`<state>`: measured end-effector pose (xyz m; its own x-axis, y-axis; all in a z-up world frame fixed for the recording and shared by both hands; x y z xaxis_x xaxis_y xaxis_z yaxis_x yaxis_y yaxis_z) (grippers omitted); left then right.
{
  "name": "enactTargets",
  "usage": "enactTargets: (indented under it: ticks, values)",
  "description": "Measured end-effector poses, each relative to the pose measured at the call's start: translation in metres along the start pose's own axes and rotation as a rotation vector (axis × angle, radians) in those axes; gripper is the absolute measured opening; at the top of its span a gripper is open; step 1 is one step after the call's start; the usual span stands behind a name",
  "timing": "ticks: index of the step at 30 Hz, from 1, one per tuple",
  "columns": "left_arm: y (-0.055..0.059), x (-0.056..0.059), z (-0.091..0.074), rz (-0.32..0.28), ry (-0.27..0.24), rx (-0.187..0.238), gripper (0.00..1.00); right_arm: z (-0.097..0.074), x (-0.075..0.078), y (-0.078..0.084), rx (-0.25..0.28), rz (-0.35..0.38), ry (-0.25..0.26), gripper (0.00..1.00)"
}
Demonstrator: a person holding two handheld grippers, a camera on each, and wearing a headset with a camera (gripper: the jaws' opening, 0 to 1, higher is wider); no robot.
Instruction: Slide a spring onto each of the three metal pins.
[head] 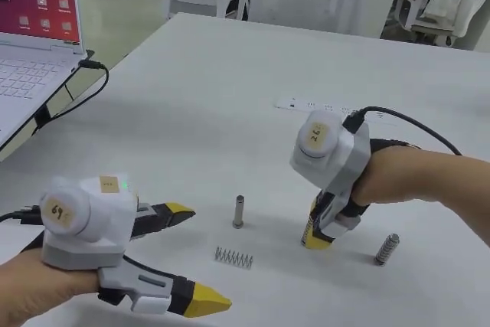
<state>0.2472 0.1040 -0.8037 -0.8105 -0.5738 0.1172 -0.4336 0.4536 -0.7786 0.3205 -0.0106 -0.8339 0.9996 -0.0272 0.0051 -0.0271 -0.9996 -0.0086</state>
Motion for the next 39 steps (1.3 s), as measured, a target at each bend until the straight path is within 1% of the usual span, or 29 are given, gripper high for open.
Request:
enactTargets:
  ticks: [14, 28, 39]
  values:
    - [0.001, -0.001, 0.0, -0.004, -0.001, 0.003, 0.85, -0.003, 0.002, -0.005, 0.023, 0.002, 0.006, 0.23]
    - [0.001, -0.002, 0.001, -0.001, -0.002, 0.0, 0.85, -0.005, 0.003, -0.006, 0.034, 0.008, 0.009, 0.26]
    - [0.001, -0.002, 0.0, -0.003, -0.006, 0.0, 0.85, -0.009, 0.002, -0.012, 0.05, -0.001, 0.016, 0.28]
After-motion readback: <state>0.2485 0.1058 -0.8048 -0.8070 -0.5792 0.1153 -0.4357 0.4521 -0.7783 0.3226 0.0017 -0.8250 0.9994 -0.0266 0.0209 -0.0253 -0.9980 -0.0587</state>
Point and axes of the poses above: the centre of the closed fingertips' face, and the gripper's own axes: z roughly forward along the fingers, x roughly to its right, y roughly out of its underside, the point moved 1 cm from there along -z, roughly backward along the fingers, and after that the axes turned 14 degrees about -x, right-handed, at the moved point
